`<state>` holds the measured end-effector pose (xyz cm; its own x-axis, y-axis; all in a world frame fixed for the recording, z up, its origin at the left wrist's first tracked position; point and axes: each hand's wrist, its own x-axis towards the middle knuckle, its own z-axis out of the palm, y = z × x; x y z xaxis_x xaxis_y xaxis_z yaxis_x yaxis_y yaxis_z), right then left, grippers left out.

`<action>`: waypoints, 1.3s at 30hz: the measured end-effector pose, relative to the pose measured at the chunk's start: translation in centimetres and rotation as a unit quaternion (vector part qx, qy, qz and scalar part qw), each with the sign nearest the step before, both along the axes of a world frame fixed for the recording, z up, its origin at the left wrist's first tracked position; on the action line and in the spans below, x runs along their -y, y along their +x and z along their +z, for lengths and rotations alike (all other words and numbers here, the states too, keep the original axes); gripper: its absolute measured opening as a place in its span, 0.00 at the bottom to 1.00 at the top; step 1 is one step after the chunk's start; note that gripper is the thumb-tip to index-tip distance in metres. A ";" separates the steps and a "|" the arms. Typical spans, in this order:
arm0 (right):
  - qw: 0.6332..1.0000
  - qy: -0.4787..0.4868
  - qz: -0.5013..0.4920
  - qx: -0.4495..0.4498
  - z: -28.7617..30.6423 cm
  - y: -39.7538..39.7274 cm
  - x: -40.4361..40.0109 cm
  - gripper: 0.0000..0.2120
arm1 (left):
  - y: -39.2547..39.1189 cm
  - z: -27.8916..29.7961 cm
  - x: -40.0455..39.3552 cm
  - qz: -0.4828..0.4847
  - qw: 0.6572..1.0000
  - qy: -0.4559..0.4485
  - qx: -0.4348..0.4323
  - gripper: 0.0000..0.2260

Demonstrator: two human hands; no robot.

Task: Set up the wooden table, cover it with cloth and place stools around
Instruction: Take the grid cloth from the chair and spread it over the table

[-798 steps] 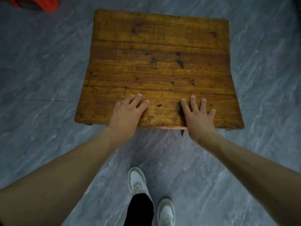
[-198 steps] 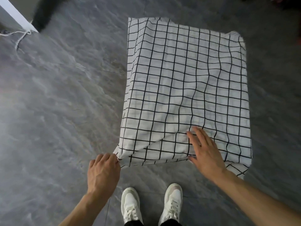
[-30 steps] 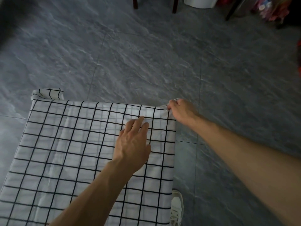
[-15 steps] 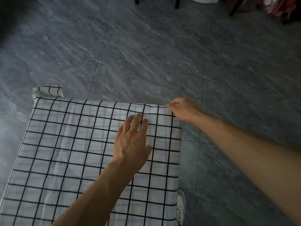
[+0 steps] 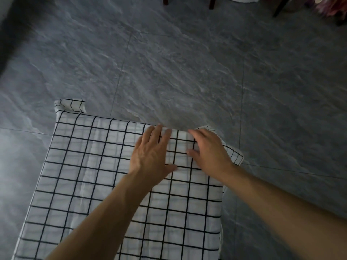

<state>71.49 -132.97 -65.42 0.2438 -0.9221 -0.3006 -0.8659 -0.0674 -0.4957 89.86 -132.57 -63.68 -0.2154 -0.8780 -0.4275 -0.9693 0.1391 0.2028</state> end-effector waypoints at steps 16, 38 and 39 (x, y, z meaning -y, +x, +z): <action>0.982 -0.135 -0.049 -0.121 -3.2 11.4 -2.9 0.27 | 11.4 -1.9 0.9 -0.061 0.997 -0.051 -0.023 0.41; 0.985 -0.141 -0.012 -0.098 -4.0 24.2 -0.7 0.29 | 25.1 -2.1 3.0 0.055 0.998 -0.020 -0.031 0.53; 0.985 -0.140 -0.014 -0.103 -3.9 24.4 -0.7 0.29 | 26.2 -1.9 3.1 0.089 0.995 -0.012 -0.034 0.54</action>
<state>95.87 -132.28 -69.35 0.1771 -0.9814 -0.0738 -0.9496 -0.1507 -0.2748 116.06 -135.70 -65.61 -0.0827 -0.9147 -0.3956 -0.9633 -0.0284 0.2670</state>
